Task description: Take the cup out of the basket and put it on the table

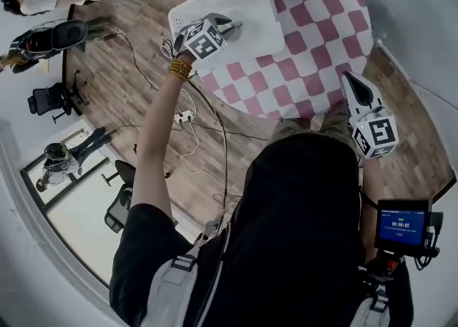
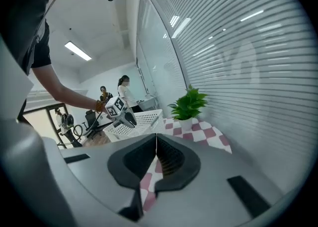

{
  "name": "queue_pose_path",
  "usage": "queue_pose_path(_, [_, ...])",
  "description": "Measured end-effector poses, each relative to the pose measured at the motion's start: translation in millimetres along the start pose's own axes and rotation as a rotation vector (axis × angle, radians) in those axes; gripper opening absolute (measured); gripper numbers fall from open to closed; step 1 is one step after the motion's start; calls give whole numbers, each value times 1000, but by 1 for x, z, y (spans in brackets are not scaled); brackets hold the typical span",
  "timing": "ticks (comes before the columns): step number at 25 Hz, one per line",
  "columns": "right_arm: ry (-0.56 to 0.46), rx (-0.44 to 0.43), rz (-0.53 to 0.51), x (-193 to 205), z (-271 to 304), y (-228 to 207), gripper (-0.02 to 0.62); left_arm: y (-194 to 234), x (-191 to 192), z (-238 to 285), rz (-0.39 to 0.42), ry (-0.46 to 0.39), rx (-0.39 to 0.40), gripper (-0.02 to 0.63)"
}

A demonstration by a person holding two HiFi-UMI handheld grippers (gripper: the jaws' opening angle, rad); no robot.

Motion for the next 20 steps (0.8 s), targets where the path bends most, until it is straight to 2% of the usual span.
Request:
queue_pose_path(4, [2,113,77,26,-25,-18,9,5,14,30,160,199,118,74])
queue_pose_path(7, [-11,195,127,36,-37,-29,9,16,10,43,222,272,172,75])
queue_pose_path(9, [-17,224,158,41,-42,-34,9,30,5,53,252,312,178,75])
queue_pose_path(11, [-20,241,175,45,-46,-37,9,38,7,66,228,363,208,88])
queue_pose_path(15, [-26,271,207,55,-55,-38,9,31,16,81,104,463,330,115])
queue_pose_path(20, [-19,309,248,66,-64,-41,9,26,26,93,112,573,379,124])
Point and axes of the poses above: the fingertips, and each gripper's own axes: z forward along the fingers, y to its left, x out of its underside, the point moved 2 cm from there along -z, backward along the fingers, and after that the axes turned 2 degrees about -y, right-handed, at the moved point
